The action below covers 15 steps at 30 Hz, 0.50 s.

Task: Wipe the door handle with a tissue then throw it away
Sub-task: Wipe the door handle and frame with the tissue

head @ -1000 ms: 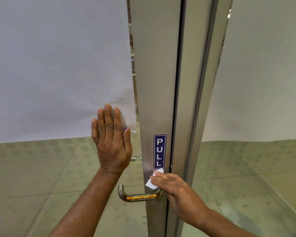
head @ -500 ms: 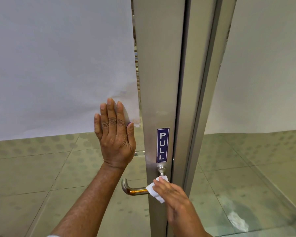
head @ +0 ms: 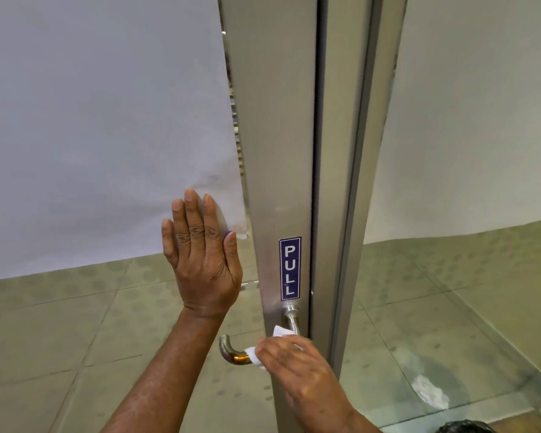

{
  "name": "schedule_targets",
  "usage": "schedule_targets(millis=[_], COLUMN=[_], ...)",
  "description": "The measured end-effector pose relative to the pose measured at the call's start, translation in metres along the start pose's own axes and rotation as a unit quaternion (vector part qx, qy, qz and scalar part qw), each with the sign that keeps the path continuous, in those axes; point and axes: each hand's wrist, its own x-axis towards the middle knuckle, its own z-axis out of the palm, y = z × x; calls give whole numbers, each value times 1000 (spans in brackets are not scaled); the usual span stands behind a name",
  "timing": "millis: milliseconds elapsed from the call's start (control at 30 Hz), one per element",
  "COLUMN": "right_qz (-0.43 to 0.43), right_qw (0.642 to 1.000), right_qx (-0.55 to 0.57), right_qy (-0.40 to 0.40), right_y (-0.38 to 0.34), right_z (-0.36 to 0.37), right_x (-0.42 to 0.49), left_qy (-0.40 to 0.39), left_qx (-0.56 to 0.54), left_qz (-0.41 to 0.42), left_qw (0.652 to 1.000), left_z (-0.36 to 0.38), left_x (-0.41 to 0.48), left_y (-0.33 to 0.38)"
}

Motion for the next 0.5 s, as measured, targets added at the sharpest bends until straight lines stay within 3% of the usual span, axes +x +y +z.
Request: schedule_targets(millis=[200,400,500], right_qz=[-1,75,114], right_qw=[1000,996,987], right_qx=[-14,-30,-46], right_qy=[28,-35,-105], right_y=[-27,-63,-74], right_z=[19,32,34], right_x=[20,47,57], left_qy=[-5,-2,-3], left_qx=[-1,-4,-7], left_qz=[-5,-9,-11], left_qw=[1000,1000,1000], left_z=[0,1,0], left_x=[0,-1,-1], left_y=[0,-1,-1])
